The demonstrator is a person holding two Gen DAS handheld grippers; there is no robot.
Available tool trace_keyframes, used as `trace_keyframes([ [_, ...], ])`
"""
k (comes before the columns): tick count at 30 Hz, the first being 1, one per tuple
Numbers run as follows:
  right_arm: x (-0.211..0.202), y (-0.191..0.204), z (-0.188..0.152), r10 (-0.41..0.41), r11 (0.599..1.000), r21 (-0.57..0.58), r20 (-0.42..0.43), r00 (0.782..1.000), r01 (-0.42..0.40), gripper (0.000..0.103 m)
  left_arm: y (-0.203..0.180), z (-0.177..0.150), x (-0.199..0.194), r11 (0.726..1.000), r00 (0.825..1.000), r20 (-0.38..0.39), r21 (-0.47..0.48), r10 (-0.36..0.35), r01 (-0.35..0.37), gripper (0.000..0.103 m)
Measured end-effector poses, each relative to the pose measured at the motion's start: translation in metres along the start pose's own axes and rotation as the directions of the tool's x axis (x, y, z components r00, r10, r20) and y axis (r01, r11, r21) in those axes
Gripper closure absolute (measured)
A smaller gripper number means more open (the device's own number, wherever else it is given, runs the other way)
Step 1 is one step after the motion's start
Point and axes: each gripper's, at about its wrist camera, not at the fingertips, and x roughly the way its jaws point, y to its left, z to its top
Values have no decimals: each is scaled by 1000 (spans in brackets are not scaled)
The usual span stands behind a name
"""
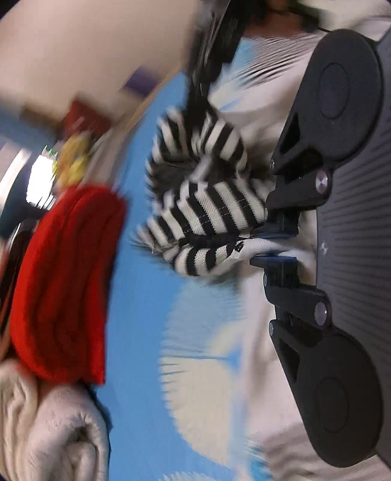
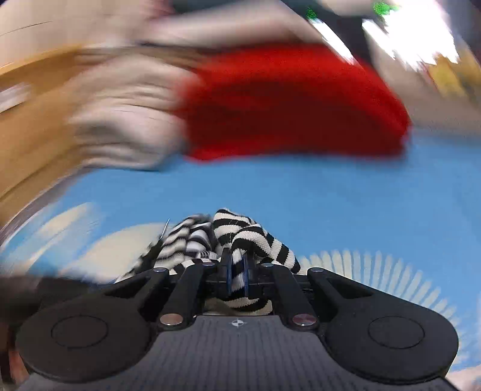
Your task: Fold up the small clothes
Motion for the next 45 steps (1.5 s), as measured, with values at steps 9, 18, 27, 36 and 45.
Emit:
trace_keyframes([
  [9, -153, 18, -96, -8, 1000, 4, -290, 957, 10, 40, -13, -97, -124, 1000, 998, -54, 7, -22, 22, 27],
  [18, -62, 63, -56, 126, 992, 40, -392, 911, -120, 44, -91, -67, -50, 967, 966, -192, 155, -171, 202, 35],
  [27, 14, 61, 52, -185, 935, -352, -397, 899, 37, 103, -118, 51, 41, 864, 997, 36, 497, 66, -75, 103],
  [36, 2, -34, 105, -398, 904, 157, -25, 917, 397, 31, -30, 137, 27, 938, 851, 396, -104, 345, -331, 0],
  [45, -111, -14, -79, -219, 902, 305, -286, 933, 305, 31, -13, -55, -32, 942, 942, 29, 4, 336, -336, 0],
])
